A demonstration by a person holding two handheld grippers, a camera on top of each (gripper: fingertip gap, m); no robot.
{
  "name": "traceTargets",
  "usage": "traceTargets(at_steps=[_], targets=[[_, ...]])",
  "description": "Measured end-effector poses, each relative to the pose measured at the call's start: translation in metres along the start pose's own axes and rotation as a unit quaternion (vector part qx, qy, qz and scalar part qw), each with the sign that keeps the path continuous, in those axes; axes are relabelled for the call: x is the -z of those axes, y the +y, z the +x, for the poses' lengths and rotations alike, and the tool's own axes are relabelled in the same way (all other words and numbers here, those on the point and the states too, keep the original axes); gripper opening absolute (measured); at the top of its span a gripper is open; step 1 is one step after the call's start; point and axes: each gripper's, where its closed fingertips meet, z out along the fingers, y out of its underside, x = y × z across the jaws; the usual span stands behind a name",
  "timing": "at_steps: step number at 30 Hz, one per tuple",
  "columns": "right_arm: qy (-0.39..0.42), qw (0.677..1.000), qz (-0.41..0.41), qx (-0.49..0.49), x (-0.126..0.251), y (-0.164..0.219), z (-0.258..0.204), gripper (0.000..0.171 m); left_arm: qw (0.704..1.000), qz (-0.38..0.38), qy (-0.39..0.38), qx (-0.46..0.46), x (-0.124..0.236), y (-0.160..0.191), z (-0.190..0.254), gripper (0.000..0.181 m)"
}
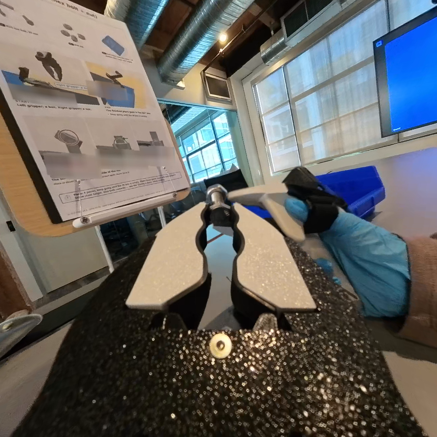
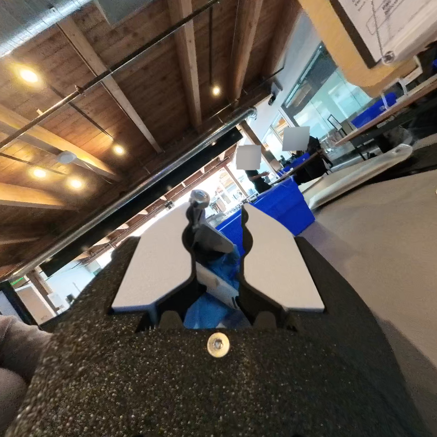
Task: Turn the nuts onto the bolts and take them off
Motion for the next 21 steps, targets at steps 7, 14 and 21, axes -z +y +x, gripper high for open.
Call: traceTargets(at_steps=[7, 14, 21], targets=[[-0.034, 0.999, 0.029, -0.015, -0.003, -0.011, -0.011, 0.039, 1.000, -0.004, 0.016, -0.006, -0.002, 0.002, 0.007, 0.016], [-0.018, 0.998, 0.051, -0.028, 0.007, -0.016, -0.001, 0.035, 1.000, -0.001, -0.001, 0.002, 0.002, 0.001, -0.003, 0.016], [-0.012, 1.000, 0.010, -0.022, -0.004, 0.000, -0.003, 0.040, 1.000, -0.003, 0.007, -0.002, 0.001, 0.000, 0.003, 0.016]])
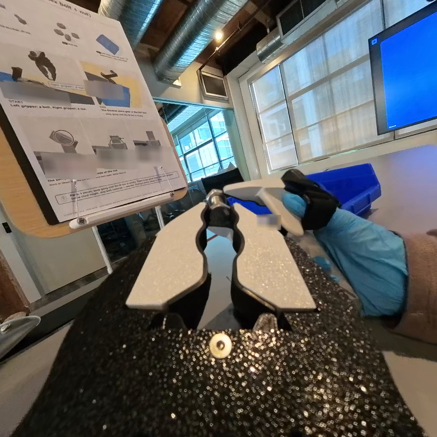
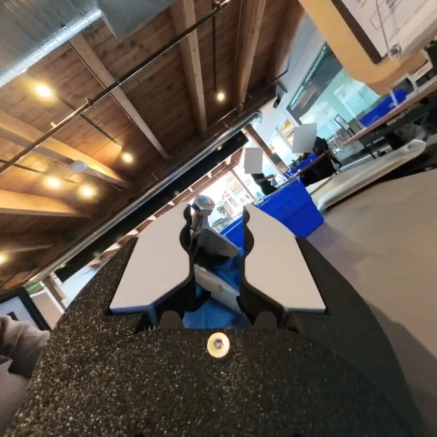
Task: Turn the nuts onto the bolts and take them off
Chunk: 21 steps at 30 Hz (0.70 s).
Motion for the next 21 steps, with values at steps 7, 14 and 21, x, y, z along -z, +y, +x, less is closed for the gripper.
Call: traceTargets(at_steps=[7, 14, 21], targets=[[-0.060, 0.996, 0.036, -0.051, -0.003, -0.009, -0.013, 0.041, 1.000, 0.000, 0.012, 0.002, 0.000, 0.001, 0.004, 0.016], [-0.097, 0.994, 0.019, -0.042, -0.002, -0.005, -0.023, 0.018, 0.999, 0.015, 0.042, 0.028, -0.001, -0.006, 0.011, 0.016], [-0.125, 0.988, -0.029, 0.086, 0.002, -0.003, -0.042, 0.017, 0.991, 0.033, 0.101, 0.077, 0.004, -0.016, 0.019, 0.016]])
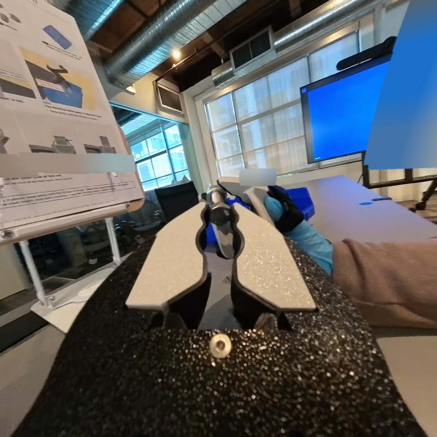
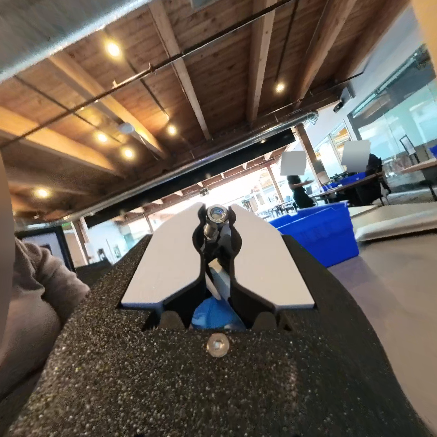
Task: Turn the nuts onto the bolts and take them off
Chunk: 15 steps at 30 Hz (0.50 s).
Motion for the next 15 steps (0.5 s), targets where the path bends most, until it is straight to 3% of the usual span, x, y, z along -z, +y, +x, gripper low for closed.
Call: traceTargets(at_steps=[10, 15], targets=[[-0.096, 0.988, -0.034, 0.113, -0.001, 0.000, -0.041, 0.017, 0.981, 0.037, 0.124, 0.146, 0.005, -0.024, 0.025, 0.016], [-0.109, 0.973, -0.037, 0.202, -0.003, 0.001, -0.056, 0.017, 0.949, 0.043, 0.184, 0.251, 0.008, -0.034, 0.033, 0.016]])
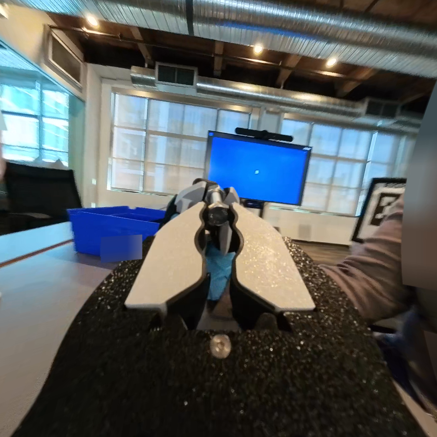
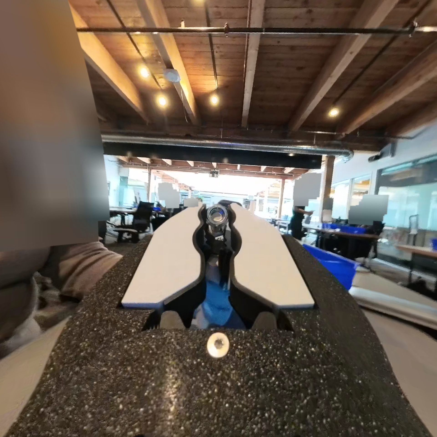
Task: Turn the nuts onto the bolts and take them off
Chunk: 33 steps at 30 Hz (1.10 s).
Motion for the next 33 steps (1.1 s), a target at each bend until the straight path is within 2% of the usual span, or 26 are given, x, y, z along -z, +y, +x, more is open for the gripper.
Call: traceTargets(at_steps=[5, 10, 15, 18, 22, 25, 28, 33], targets=[[-0.016, 0.996, -0.015, 0.086, -0.006, -0.005, -0.014, 0.016, 0.997, 0.000, 0.048, 0.053, -0.002, -0.005, 0.012, 0.016], [-0.010, 0.995, -0.015, 0.102, -0.007, -0.008, -0.014, 0.016, 0.999, 0.002, 0.030, 0.011, -0.003, -0.008, 0.012, 0.016], [0.032, 0.998, 0.006, 0.048, -0.005, -0.004, 0.004, 0.017, 0.996, 0.007, -0.039, -0.074, 0.001, -0.007, -0.003, 0.016], [0.074, 0.996, 0.035, -0.020, 0.000, -0.008, 0.020, 0.042, 0.989, -0.001, -0.079, -0.121, 0.002, -0.004, -0.012, 0.016], [0.092, 0.985, 0.024, -0.141, 0.008, -0.002, 0.033, 0.047, 0.970, -0.023, -0.139, -0.198, 0.005, -0.002, -0.024, 0.016], [0.093, 0.969, 0.003, -0.229, 0.012, 0.007, 0.038, 0.046, 0.953, -0.043, -0.165, -0.249, 0.006, 0.000, -0.027, 0.016], [0.108, 0.957, -0.022, -0.268, 0.014, 0.018, 0.043, 0.045, 0.942, -0.059, -0.181, -0.277, 0.007, 0.002, -0.031, 0.016], [0.072, 0.947, -0.029, -0.312, 0.013, 0.020, 0.035, 0.018, 0.937, -0.081, -0.180, -0.289, 0.006, 0.010, -0.033, 0.016]])
